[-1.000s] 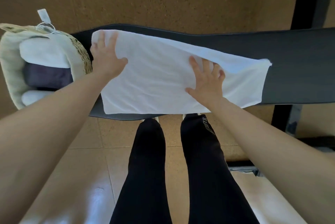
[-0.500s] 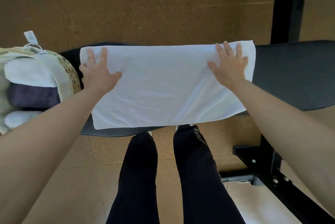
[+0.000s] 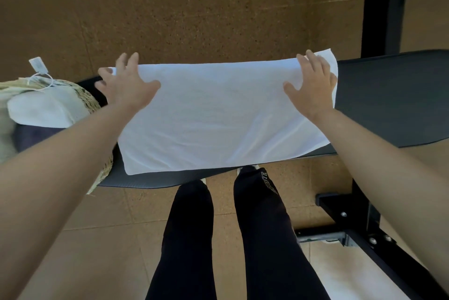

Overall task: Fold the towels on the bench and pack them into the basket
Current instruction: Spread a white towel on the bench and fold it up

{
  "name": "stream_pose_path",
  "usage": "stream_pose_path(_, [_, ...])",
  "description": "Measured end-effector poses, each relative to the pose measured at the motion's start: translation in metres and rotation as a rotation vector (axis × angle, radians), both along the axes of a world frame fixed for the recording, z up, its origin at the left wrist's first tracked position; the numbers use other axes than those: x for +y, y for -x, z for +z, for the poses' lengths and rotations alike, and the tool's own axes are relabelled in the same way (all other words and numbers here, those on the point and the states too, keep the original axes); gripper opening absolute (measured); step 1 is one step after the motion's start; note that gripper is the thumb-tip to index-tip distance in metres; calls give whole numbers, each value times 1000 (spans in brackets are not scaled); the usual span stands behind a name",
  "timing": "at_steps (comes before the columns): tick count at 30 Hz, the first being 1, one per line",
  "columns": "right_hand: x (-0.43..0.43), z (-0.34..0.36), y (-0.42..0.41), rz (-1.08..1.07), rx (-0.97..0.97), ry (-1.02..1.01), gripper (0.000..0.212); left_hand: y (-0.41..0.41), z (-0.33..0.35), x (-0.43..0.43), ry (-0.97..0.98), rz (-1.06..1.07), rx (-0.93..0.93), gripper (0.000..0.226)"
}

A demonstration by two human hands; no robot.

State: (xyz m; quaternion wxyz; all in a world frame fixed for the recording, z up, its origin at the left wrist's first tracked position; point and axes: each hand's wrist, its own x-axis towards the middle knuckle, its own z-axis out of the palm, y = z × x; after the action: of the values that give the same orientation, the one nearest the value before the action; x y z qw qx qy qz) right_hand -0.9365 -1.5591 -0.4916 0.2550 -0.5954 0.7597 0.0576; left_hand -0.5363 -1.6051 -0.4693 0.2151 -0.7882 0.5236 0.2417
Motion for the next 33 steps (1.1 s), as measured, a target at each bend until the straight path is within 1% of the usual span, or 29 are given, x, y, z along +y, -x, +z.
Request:
stream_pose_path(2, [13,7,5,-85,-13,89,63,31,1,15,130,-72,79,81])
stream_pose_path(4, [29,13,12,-205,-29,146,60,70,3,30,216,-130,192,74])
stream_pose_path(7, [54,18,27,-460,-38,111,59,135,6,53,275,-188,414,54])
stream_pose_path(9, [72,18,38,-606,-33,27,59,177,10,63,236,-208,560,42])
stream_pose_path(11, [92,17,47,-689,-35,-62,59,217,13,72,121,-184,699,36])
stream_pose_path(14, [114,17,58,-780,-153,-101,53,268,14,88,-24,-186,819,29])
stream_pose_path(16, [121,21,64,-811,-258,-124,50,294,13,103,-148,-195,855,26])
stream_pose_path(18, [125,23,71,-828,-338,-164,50,316,12,121,-271,-212,865,28])
stream_pose_path(21, [123,26,84,-837,-445,-218,47,340,16,145,-399,-177,900,45])
stream_pose_path(23, [118,30,93,-858,-555,-261,39,351,18,155,-362,-129,899,49])
stream_pose_path(24, [114,33,96,-901,-625,-283,33,354,18,158,-306,-117,875,44])
stream_pose_path(26, [104,40,98,-979,-722,-331,22,358,16,159,-170,-124,810,25])
stream_pose_path(28, [91,43,100,-962,-728,-347,18,358,16,156,-92,-128,792,10])
stream_pose_path(29, [82,42,101,-933,-708,-328,20,357,17,154,-83,-121,798,10])
stream_pose_path(31, [63,34,104,-825,-588,-226,30,353,19,150,-105,-97,823,13])
stream_pose_path(33, [35,25,104,-665,-437,-101,43,346,21,147,-108,-62,843,12])
